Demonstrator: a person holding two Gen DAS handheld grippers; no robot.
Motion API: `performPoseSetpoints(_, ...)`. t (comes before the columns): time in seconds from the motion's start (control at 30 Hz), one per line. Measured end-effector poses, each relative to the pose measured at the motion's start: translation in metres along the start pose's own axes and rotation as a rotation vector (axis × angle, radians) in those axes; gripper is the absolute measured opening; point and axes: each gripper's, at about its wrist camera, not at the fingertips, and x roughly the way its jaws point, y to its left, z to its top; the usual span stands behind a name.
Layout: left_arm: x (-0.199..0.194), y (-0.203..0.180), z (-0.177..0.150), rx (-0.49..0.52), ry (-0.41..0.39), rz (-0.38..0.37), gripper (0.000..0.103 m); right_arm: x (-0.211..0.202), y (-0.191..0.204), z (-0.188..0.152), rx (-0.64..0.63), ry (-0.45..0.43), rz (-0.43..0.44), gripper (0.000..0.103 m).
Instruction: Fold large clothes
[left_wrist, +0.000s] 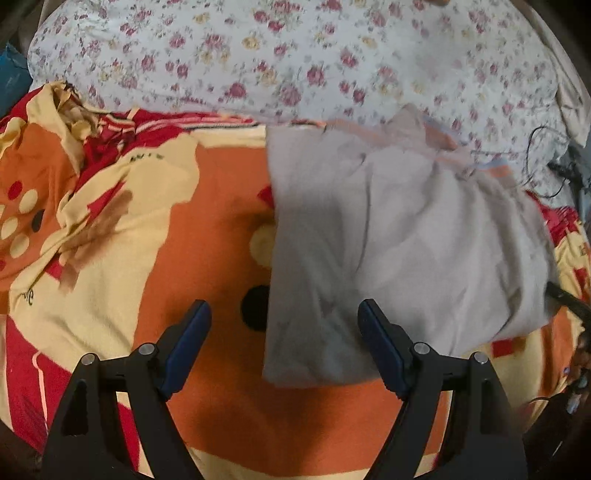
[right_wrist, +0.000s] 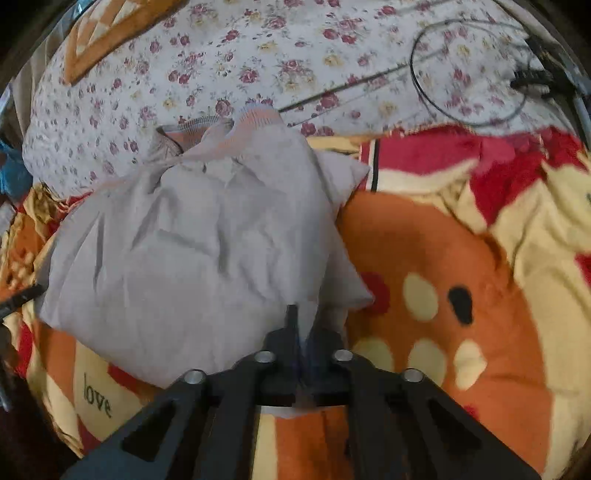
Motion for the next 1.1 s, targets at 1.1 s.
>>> performPoseSetpoints(1.1, 0.022, -0.009, 0.021, -0.019, -0.055, 0.066, 0.082, 0.092, 0.192, 0.100, -0.229, -0.021, 0.052, 0.031)
